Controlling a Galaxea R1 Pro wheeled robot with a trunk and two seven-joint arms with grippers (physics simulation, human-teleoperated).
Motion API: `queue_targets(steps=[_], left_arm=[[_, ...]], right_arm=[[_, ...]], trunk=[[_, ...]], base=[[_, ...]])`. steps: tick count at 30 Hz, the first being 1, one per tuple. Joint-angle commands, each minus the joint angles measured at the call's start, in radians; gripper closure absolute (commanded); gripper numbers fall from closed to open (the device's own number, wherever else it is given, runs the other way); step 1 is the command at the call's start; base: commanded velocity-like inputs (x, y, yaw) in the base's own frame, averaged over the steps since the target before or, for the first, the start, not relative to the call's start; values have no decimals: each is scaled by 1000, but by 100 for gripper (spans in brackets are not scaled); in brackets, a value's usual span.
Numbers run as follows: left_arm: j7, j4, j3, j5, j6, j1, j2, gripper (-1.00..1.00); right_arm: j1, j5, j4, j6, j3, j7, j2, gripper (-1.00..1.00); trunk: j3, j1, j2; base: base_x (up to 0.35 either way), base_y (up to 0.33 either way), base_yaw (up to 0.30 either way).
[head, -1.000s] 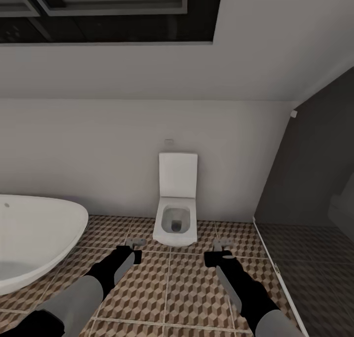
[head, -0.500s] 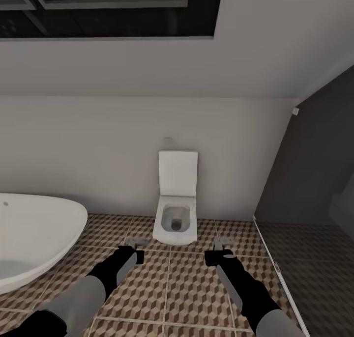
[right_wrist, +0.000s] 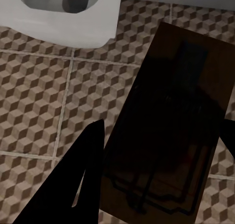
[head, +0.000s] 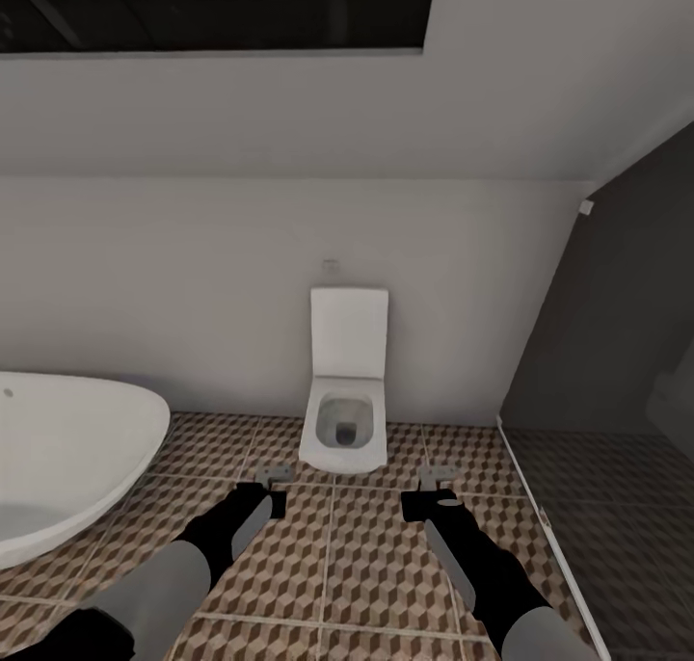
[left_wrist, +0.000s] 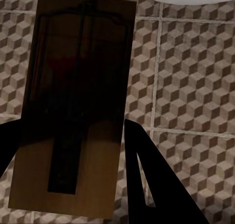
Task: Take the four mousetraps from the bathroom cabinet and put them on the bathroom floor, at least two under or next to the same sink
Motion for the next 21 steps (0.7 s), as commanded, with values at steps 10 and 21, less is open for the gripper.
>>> queue_targets(steps=[10,21], left_arm=[[8,-2,-10,7,1,-1,0,100],[8,-2,-11,7,0,-1,-6,100]], right_arm=[[-1,-10,-1,3,5,-10,-1,100],[-1,-12,-1,3,6,-10,1,100]], trunk=[[-49,39,-72],[-101,81,-149]], base=[[0,0,0],[0,0,0]])
